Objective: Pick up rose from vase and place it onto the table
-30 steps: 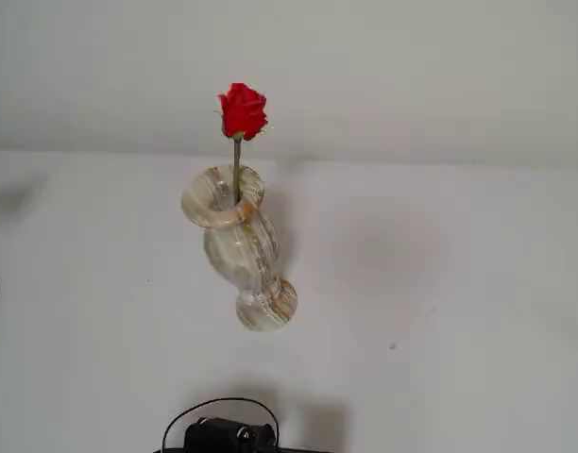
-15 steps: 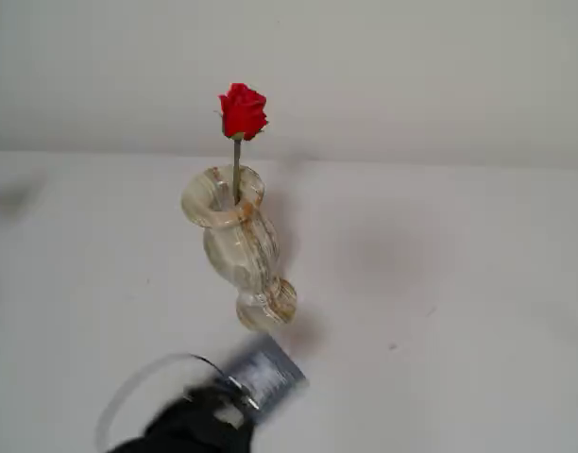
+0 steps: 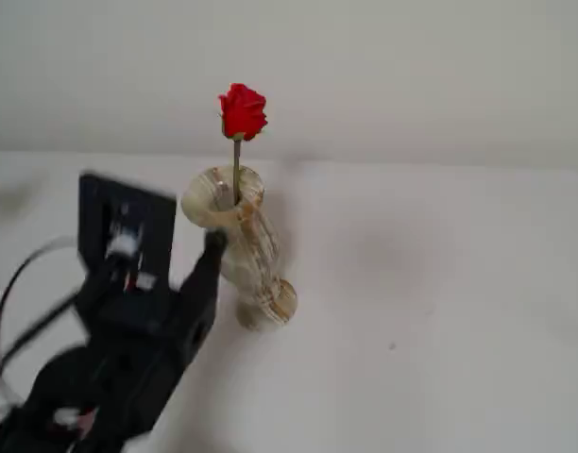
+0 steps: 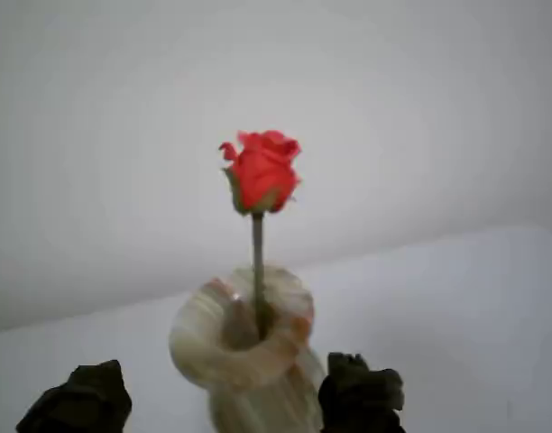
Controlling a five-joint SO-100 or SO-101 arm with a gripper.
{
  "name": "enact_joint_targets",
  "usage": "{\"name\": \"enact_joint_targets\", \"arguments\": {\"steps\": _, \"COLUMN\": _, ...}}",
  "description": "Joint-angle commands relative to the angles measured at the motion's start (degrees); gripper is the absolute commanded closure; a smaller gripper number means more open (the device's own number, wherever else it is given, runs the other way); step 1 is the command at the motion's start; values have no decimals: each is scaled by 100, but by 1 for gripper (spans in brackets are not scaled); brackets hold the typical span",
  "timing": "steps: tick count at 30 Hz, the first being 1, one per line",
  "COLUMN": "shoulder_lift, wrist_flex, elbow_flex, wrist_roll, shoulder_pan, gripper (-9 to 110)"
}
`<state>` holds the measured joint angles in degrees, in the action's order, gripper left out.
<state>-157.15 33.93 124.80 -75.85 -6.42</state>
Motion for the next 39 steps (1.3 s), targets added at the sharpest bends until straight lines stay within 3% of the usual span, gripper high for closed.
{"name": "enact_joint_targets", "arguments": {"steps": 1, "shoulder_lift": 870, "wrist_flex": -1169, "elbow_flex": -448, "wrist_roll": -316, "shoulder_pan": -176, "gripper": 71}}
{"name": "enact_joint_targets", "arguments": {"steps": 9, "shoulder_lift": 2232, "wrist_flex": -2180, "elbow_flex": -773, "wrist_roll": -325, "shoulder_pan": -167, "gripper": 71}}
{"name": "enact_joint_targets", "arguments": {"steps": 22, "shoulder_lift": 4017, "wrist_flex": -2646, "elbow_flex": -1951, "wrist_roll": -334, "shoulder_pan": 79, "gripper": 73}}
{"name": "enact_joint_targets", "arguments": {"steps": 35, "shoulder_lift": 4438, "wrist_flex": -2496, "elbow_flex": -2250, "wrist_roll": -457, "shoulder_pan": 176, "gripper": 101}}
{"name": "enact_joint_targets", "arguments": {"steps": 39, "shoulder_lift": 4324, "wrist_flex": -2470, "elbow_flex": -2250, "wrist_roll": -642, "shoulder_pan": 193, "gripper": 101}}
